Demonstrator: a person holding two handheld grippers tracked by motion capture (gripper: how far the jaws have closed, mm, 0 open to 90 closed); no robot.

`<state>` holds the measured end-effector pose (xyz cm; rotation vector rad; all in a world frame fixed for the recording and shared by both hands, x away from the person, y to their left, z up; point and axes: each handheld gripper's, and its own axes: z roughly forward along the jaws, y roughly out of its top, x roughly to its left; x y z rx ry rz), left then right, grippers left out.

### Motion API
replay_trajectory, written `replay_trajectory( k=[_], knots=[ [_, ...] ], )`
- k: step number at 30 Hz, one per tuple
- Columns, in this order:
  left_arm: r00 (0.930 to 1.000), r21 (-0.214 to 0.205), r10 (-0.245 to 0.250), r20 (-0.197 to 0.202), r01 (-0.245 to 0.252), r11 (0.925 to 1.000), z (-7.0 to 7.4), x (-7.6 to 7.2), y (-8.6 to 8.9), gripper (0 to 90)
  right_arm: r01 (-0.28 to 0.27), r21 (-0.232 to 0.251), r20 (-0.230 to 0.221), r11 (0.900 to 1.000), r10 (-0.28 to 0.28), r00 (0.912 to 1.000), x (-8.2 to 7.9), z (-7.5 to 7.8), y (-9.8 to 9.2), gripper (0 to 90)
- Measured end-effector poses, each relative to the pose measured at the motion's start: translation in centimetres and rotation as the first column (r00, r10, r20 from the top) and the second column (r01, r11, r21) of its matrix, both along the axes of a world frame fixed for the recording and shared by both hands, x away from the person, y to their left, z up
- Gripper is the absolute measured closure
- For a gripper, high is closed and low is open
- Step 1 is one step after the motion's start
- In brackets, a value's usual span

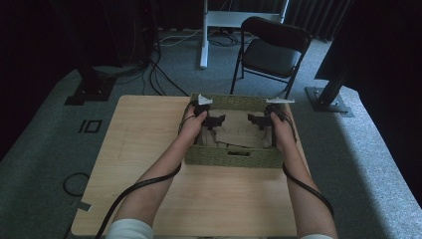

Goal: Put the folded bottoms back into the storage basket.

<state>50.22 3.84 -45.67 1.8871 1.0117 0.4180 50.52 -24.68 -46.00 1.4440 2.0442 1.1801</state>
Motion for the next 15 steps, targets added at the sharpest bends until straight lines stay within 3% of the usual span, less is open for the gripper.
replay_trajectory(
  k=[4, 8, 12, 15],
  knots=[
    [0.9997, -0.002, -0.024, 0.005, 0.024, 0.9997, 0.5, -0.6, 0.3, 17.9, -0.016, 0.019, 0.01, 0.9997, 0.016, 0.9998, -0.6, 0.6, 0.0, 15.7],
    [0.9986, -0.022, -0.047, 0.022, 0.048, 0.9986, 1.3, -1.4, 0.4, 17.9, -0.042, 0.001, 0.022, 0.9991, 0.042, 0.9989, -1.3, 1.2, 0.0, 15.7],
    [0.9952, -0.017, -0.046, 0.086, 0.047, 0.9987, 1.9, -2.1, 0.5, 17.9, -0.056, 0.013, 0.041, 0.9983, 0.055, 0.9976, -2.2, 2.0, 0.1, 15.7],
    [0.9962, -0.047, -0.016, 0.085, 0.02, 0.9987, 2.5, -2.0, 0.8, 17.9, -0.062, 0.003, 0.053, 0.998, 0.062, 0.9967, -2.7, 2.6, 0.1, 15.7]
  ],
)
